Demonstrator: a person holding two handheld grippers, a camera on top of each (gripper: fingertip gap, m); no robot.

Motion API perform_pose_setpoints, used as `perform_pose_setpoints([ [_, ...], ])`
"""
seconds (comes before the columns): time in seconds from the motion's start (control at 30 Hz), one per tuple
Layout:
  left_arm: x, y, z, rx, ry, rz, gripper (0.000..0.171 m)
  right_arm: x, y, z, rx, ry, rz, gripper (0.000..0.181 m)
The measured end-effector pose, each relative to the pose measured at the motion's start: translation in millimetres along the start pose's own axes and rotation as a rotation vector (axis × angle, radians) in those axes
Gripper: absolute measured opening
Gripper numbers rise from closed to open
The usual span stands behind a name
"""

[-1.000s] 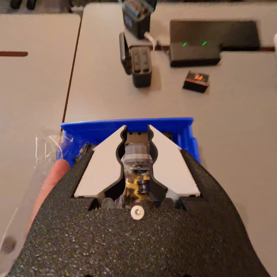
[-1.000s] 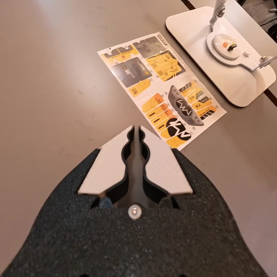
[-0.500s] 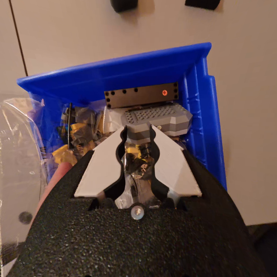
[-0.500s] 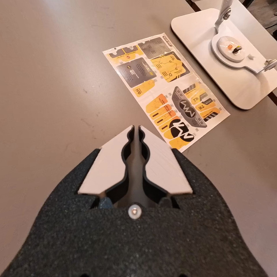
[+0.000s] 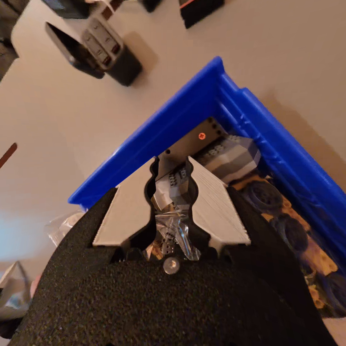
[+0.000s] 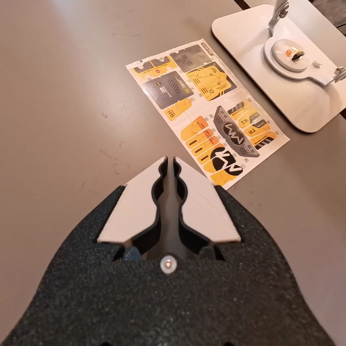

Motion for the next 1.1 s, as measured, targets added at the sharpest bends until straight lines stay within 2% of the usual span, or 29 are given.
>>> perform_pose_setpoints([
  [0.1, -4, -3, -7, -0.035, 0.001, -0.051, 0.031, 1, 0, 0, -0.001, 0.003, -0.006, 0.006],
  [0.17, -8, 0, -7, -0.019, 0.036, -0.088, 0.038, 1, 0, 0, -0.001, 0.007, -0.013, 0.006],
  [0.23, -9, 1, -7, -0.025, 0.071, -0.124, 0.038, 2, 0, 0, -0.002, 0.009, -0.019, 0.006],
  [0.37, -7, 4, -10, -0.015, 0.017, -0.121, 0.031, 3, 0, 0, -0.003, 0.012, -0.026, 0.006],
  [0.47, -3, 5, -9, -0.099, -0.040, -0.136, 0.032, 3, 0, 0, -0.003, 0.015, -0.031, 0.007],
  [0.53, -2, 6, -8, -0.137, -0.027, -0.174, 0.032, 3, 0, 0, -0.003, 0.016, -0.032, 0.007],
  [0.77, -2, 10, -9, -0.169, -0.078, -0.179, 0.033, 4, 0, -1, -0.004, 0.021, -0.039, 0.007],
  [0.97, 2, 13, -10, -0.178, -0.056, -0.238, 0.033, 4, 0, -1, -0.004, 0.021, -0.041, 0.007],
  [1.1, 0, 17, -13, -0.207, -0.117, -0.226, 0.033, 5, 0, -1, -0.005, 0.028, -0.051, 0.007],
])
Point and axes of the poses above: each gripper's, where its closed fingertips meet, z back along the fingers, y out of its top, x = y × z across the jaws, the point moved 10 cm from there along z, back along the fingers, and after that the axes turned 1 degree about -y, right-handed, at the moved point
